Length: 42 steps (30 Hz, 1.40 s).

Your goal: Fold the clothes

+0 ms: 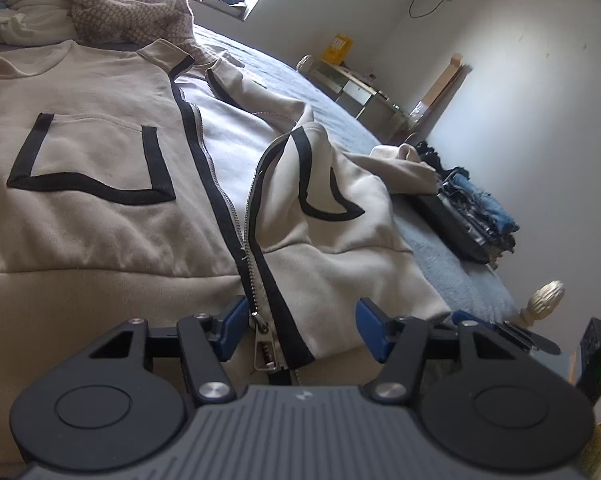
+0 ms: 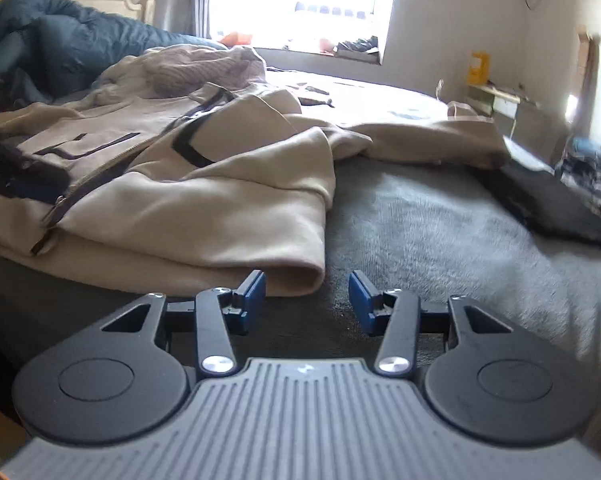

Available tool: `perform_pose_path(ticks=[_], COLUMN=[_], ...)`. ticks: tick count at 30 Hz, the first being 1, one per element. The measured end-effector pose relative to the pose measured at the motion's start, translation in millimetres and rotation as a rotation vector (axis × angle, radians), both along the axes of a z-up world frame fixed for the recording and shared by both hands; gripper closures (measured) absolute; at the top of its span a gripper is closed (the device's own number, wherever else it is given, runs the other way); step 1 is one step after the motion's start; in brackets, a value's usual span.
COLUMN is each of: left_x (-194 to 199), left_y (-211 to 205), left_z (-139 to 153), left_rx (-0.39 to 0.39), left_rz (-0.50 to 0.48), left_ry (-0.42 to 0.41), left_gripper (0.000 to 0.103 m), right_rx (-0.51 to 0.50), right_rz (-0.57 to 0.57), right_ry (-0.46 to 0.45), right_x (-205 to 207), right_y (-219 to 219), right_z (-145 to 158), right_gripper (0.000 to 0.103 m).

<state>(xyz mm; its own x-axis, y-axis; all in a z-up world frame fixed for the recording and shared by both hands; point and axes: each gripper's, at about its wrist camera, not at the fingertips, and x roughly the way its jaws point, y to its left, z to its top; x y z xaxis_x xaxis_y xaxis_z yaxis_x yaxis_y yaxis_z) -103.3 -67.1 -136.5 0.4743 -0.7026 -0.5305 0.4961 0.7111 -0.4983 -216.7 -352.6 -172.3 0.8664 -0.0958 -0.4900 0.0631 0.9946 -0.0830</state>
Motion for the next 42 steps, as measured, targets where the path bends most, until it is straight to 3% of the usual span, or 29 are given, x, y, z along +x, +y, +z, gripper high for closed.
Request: perform_pose_path(ticks=[6,14,29,42], left_x=[-7.2,-15.8,7.6,10.2], left_y=[2.5,0.5,-5.0,-9.8], left_z=[2.1,0.5,-4.1,-4.6], left_rx=[0.051,0.103,0.012,-0.007], left_rz=[0.006,-0.009,0.072,0.036], left_ry=[-0.001,-0.009,0.028,0.041], left_gripper=[0.059,0.060,0.058,0.071], right_rx=[0.180,0.098,0.012,0.062], right_rz=[-0.013,-0.019,-0.035,-0.045], right_ry=[-0.037,-0.031,-0.073,-0.153], right_x=[0.9,2.9,7.7,8.5], right_y=[-23.4,-19.5,-12.2,-18.1], right_z=[-3.8,-17.1,-17.2,-17.4], right_gripper=[0.063,0.066,0.066,0.066])
